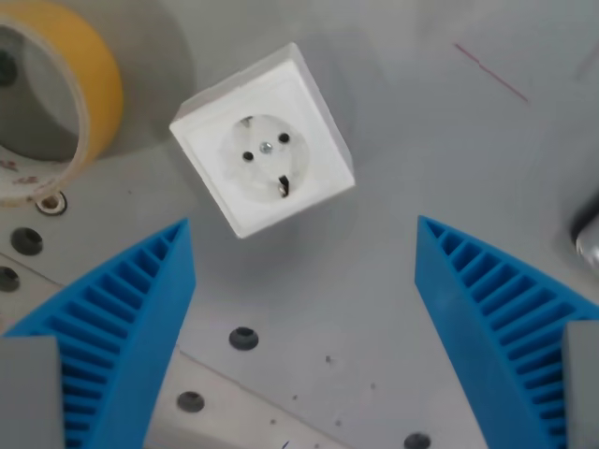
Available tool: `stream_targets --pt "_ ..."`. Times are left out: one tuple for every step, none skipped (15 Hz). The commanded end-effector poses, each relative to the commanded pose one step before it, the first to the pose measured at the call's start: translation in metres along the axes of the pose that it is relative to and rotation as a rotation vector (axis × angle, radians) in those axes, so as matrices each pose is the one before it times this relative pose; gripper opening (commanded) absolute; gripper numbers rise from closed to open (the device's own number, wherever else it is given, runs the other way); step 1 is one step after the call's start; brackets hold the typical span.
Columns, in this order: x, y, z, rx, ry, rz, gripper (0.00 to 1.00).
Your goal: Move above the white socket
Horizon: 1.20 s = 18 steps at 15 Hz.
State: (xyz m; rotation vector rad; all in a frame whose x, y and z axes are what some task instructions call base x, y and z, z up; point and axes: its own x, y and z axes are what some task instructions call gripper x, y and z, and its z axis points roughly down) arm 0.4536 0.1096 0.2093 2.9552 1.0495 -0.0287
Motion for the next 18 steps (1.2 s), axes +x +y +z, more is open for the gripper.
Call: stream_targets --pt "-0.00050 -0.00761 0.01372 -0.08730 0.0801 -0.3214 1.00" --pt "0.00130 -0.00149 0.00354 -0.00242 -0.0010 -0.0141 1.00" --pt "0.00134 -0.00136 0.00340 -0.00083 -0.0038 -0.0118 1.00" --pt "0.00135 -0.00121 0.00327 0.00008 -0.0012 -0.0072 1.00" --pt "0.00119 -0.00093 0.00274 0.00135 -0.0012 -0.0115 1.00" --pt "0.00116 -0.00082 0.00259 -0.00035 0.0004 -0.0116 1.00" --pt "0.00108 -0.00075 0.00245 0.00015 0.0003 -0.0087 1.00" --pt "0.00098 -0.00069 0.00229 -0.00097 0.0000 -0.0005 1.00" --pt "0.00085 -0.00063 0.00211 0.00269 -0.0005 -0.0008 1.00" --pt "0.00074 -0.00058 0.00191 0.00171 0.0024 -0.0036 1.00" --pt "0.00067 -0.00054 0.00170 0.00115 0.0009 0.0007 1.00" --pt "0.00058 -0.00053 0.00151 0.00089 -0.0008 0.0009 1.00" --pt "0.00052 -0.00053 0.00129 -0.00100 -0.0003 0.0041 1.00" --pt "0.00048 -0.00052 0.00111 -0.00009 0.0004 0.0046 1.00" --pt "0.00042 -0.00051 0.00093 -0.00055 -0.0018 0.0077 1.00" --pt "0.00035 -0.00048 0.00076 -0.00061 -0.0019 0.0052 1.00" --pt "0.00027 -0.00044 0.00059 0.00012 -0.0012 0.0068 1.00" --pt "0.00019 -0.00035 0.00043 -0.00177 0.0006 0.0070 1.00"
